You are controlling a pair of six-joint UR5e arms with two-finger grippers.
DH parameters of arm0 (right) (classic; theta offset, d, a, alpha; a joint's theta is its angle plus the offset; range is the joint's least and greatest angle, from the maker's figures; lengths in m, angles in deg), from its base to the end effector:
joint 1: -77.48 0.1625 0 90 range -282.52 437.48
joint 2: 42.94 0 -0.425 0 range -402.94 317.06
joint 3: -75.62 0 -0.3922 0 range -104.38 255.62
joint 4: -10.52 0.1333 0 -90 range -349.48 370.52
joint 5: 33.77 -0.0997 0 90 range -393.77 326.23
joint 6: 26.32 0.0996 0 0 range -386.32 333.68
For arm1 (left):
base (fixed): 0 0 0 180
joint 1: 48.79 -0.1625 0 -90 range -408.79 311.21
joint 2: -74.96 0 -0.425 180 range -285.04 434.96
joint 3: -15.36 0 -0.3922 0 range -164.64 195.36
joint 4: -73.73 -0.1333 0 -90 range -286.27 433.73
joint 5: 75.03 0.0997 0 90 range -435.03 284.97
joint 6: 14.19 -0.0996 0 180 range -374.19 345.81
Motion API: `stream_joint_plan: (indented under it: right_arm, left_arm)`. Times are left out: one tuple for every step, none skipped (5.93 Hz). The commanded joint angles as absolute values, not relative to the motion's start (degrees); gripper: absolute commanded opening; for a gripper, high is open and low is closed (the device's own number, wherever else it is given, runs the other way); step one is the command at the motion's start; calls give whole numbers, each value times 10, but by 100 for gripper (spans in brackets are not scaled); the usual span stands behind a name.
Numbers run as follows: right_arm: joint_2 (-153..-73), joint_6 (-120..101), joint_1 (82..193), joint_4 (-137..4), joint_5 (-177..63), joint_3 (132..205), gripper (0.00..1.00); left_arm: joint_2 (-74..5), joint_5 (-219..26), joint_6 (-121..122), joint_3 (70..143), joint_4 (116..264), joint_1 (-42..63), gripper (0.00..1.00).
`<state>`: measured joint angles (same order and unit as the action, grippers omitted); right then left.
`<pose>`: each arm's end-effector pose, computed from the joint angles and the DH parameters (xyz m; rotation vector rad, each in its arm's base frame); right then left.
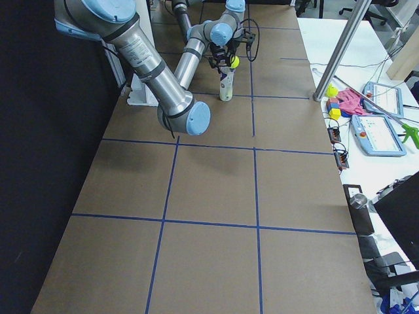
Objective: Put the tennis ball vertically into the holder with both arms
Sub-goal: 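Carry the second tennis ball with the right gripper to the tube opening, then release the second ball into the tube with the right gripper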
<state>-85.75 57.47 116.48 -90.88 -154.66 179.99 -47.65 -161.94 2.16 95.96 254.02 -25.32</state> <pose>-0.4364 -0.4591 0.0847 -0.1373 -0.9830 0.2889 0.5327 -0.3825 0.2348 1.5353 1.3079 0.5114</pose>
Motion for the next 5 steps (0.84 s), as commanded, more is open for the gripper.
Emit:
stream_joint_plan:
  right_arm:
    - [-854, 585, 1155, -908, -1539, 1793, 99]
    - [-854, 589, 1154, -908, -1538, 1793, 100]
    - [-854, 588, 1154, -908, -1539, 1798, 100]
    - [-854, 588, 1154, -908, -1539, 1799, 100]
    - [-857, 587, 1157, -909, -1540, 1813, 100]
  left_arm:
    - [-476, -1620, 22, 960, 2540, -253, 82]
    - [-477, -1620, 22, 960, 2540, -253, 82]
    - [-476, -1620, 22, 960, 2540, -253, 82]
    - [-476, -1620, 22, 960, 2541, -251, 84]
    - [-476, -1620, 22, 963, 2543, -249, 84]
